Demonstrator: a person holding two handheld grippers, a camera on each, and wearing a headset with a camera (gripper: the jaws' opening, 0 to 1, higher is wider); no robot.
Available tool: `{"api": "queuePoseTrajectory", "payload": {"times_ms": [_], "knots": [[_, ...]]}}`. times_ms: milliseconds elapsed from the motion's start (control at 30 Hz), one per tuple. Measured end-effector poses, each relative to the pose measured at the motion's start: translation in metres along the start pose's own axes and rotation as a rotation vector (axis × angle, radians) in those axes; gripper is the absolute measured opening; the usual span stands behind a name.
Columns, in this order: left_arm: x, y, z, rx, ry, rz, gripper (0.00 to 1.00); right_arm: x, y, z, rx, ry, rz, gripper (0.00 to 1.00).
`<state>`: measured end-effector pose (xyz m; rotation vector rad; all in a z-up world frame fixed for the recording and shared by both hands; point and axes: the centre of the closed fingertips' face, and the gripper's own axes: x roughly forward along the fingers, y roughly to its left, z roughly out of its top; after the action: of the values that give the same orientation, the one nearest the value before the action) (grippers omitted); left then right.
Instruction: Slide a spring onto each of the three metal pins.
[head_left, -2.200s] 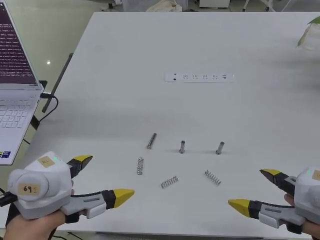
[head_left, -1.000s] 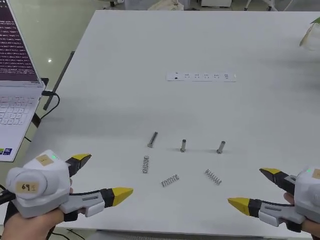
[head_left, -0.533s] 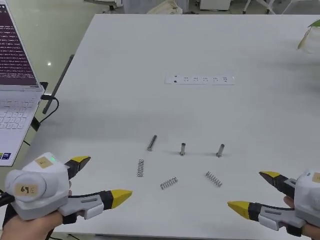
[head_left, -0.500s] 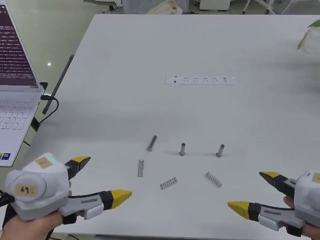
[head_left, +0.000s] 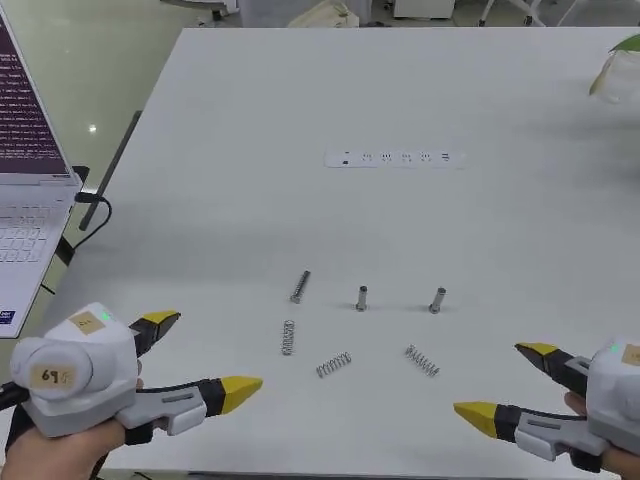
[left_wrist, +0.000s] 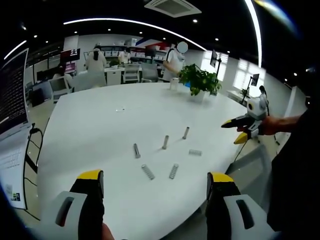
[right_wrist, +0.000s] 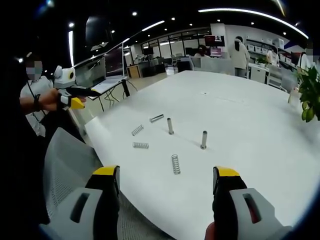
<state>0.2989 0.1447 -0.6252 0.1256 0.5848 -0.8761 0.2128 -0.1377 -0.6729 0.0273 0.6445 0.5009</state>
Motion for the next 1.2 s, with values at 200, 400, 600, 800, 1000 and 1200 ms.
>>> {"api": "queuePoseTrajectory", "payload": {"times_ms": [200, 400, 600, 800, 1000, 1200], "knots": [[0.003, 0.001, 0.006, 0.009, 0.004, -0.002, 0.82, 0.000, 0.000, -0.002, 0.003, 0.003, 0.001, 0.75], [0.010, 0.007, 0.017, 0.019, -0.001, -0.007, 0.81, 0.000, 0.000, -0.003, 0.007, 0.002, 0.000, 0.73], [0.021, 0.016, 0.023, 0.027, -0.002, -0.012, 0.80, -0.001, 0.001, -0.004, 0.015, -0.001, 0.002, 0.73], [0.034, 0.019, 0.028, 0.028, 0.001, -0.031, 0.80, -0.001, 0.001, -0.004, 0.016, 0.000, 0.000, 0.73], [0.049, 0.024, 0.027, 0.029, 0.015, -0.044, 0.80, -0.002, 0.001, -0.004, 0.016, 0.001, 0.002, 0.73], [0.066, 0.028, 0.027, 0.028, 0.027, -0.058, 0.79, -0.003, 0.000, -0.006, 0.020, 0.003, -0.002, 0.73]]}}
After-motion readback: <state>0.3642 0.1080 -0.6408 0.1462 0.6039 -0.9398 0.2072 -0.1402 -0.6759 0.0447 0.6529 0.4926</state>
